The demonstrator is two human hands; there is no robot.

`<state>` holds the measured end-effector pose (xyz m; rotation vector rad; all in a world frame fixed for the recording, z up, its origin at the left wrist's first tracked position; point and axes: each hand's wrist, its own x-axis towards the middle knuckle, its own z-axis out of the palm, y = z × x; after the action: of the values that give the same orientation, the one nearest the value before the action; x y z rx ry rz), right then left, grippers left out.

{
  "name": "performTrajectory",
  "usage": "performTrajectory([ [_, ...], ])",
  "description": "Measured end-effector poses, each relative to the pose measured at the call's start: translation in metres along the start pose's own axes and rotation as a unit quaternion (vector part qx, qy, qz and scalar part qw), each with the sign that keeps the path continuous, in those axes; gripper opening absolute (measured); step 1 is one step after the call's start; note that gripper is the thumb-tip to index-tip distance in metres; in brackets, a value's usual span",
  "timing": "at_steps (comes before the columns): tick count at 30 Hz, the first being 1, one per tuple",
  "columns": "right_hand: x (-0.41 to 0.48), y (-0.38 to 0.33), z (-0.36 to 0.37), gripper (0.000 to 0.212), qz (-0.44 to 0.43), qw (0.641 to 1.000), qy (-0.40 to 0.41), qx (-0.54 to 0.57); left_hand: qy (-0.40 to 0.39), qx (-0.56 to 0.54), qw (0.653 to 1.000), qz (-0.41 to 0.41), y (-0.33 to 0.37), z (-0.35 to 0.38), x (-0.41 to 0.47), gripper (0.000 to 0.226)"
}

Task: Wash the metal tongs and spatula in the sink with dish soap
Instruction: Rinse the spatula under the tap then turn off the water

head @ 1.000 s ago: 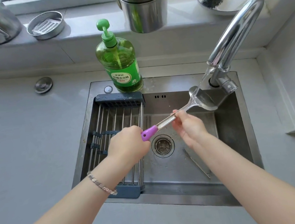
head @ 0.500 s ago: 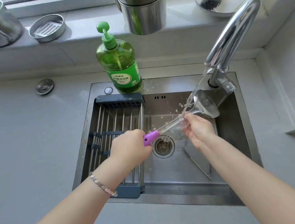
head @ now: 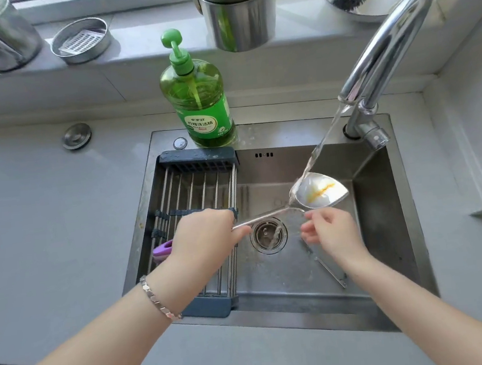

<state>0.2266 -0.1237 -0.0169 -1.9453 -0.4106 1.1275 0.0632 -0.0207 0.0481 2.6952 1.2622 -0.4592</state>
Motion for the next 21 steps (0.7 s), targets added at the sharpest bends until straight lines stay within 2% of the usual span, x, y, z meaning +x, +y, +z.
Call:
performTrajectory([
  [1, -0.004, 0.0, -0.003, 0.023, -0.11, 0.988, 0.049, -0.094, 0.027, 0.023, 0.999, 0.014, -0.002, 0.001, 0.0, 0.043],
  [2, -0.005, -0.001, -0.006, 0.025, -0.217, 0.958, 0.08, -0.167, 0.049, 0.036, 0.998, 0.02, -0.002, 0.0, 0.0, 0.04],
  [3, -0.003, 0.0, -0.01, 0.03, -0.292, 0.922, 0.089, -0.237, 0.062, 0.045, 0.997, 0.025, -0.003, 0.001, -0.001, 0.039],
  [4, 0.004, 0.0, -0.013, 0.039, -0.328, 0.888, 0.077, -0.312, 0.077, 0.046, 0.996, 0.03, -0.002, 0.002, -0.002, 0.038],
  [7, 0.018, 0.006, -0.015, 0.069, -0.269, 0.812, 0.011, -0.519, 0.14, 0.049, 0.986, 0.069, -0.003, 0.004, -0.007, 0.041],
  [9, 0.016, 0.014, -0.008, 0.074, -0.276, 0.788, -0.038, -0.549, 0.154, 0.053, 0.985, 0.06, -0.005, 0.004, -0.008, 0.048],
  [11, 0.018, 0.015, -0.008, 0.075, -0.303, 0.773, -0.071, -0.553, 0.149, 0.059, 0.986, 0.052, -0.009, 0.005, -0.012, 0.049],
  [15, 0.034, 0.008, -0.02, 0.075, -0.294, 0.756, -0.033, -0.584, 0.135, 0.064, 0.988, 0.049, -0.013, -0.003, -0.02, 0.051],
  [17, 0.028, 0.011, -0.013, 0.07, -0.313, 0.764, -0.085, -0.558, 0.13, 0.057, 0.988, 0.056, -0.013, -0.004, -0.02, 0.056],
  [19, 0.025, 0.014, -0.011, 0.067, -0.352, 0.751, -0.122, -0.545, 0.136, 0.055, 0.987, 0.059, -0.015, -0.003, -0.017, 0.064],
  [21, 0.033, 0.01, -0.019, 0.069, -0.335, 0.752, -0.084, -0.561, 0.121, 0.052, 0.99, 0.051, -0.014, -0.005, -0.018, 0.062],
])
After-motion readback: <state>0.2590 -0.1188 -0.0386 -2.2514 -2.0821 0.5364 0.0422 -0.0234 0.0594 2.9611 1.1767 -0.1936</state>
